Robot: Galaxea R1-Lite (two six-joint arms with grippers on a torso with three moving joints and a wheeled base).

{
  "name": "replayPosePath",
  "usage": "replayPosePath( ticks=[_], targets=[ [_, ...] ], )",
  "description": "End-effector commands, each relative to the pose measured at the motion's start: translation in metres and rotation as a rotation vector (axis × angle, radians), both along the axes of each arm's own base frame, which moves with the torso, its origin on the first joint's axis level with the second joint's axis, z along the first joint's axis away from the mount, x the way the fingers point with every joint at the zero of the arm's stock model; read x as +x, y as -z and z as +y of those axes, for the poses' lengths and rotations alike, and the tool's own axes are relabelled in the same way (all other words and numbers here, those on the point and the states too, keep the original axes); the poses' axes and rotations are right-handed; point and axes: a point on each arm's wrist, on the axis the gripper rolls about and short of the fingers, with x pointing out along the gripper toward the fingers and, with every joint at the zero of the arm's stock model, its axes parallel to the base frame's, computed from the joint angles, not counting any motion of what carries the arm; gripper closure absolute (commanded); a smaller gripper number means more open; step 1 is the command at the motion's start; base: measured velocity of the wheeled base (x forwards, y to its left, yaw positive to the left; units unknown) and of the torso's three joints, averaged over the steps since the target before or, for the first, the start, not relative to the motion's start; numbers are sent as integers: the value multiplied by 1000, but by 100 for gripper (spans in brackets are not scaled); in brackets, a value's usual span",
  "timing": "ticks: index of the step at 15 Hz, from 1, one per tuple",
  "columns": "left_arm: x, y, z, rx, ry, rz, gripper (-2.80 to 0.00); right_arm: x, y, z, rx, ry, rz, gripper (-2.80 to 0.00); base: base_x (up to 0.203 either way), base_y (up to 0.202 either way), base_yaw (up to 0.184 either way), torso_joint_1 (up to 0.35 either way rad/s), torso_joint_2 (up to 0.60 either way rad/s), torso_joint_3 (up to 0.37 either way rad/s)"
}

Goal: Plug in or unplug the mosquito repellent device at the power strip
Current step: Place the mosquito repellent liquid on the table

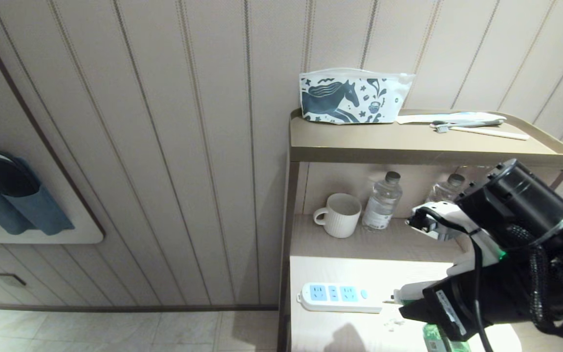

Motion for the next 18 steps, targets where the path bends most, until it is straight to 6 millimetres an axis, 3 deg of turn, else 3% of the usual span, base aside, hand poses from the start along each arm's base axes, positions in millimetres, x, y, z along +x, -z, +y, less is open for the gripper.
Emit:
replayPosePath(
  ticks=[1,8,12,18],
  targets=[
    [3,4,0,-7,2,-12,0,-8,-3,-7,18,2,-26,0,0,0,0,0,0,0],
    [3,4,0,-31,14,-13,0,-28,-12,-23,83,8,-114,0,0,0,0,0,0,0],
    [3,3,0,-10,23,-12,0,-34,-9,-37,151,50,-274,0,0,0,0,0,0,0],
    [3,4,0,-13,20,-11,0,-41,1,-44,125,66,-279,0,0,0,0,0,0,0]
  ],
)
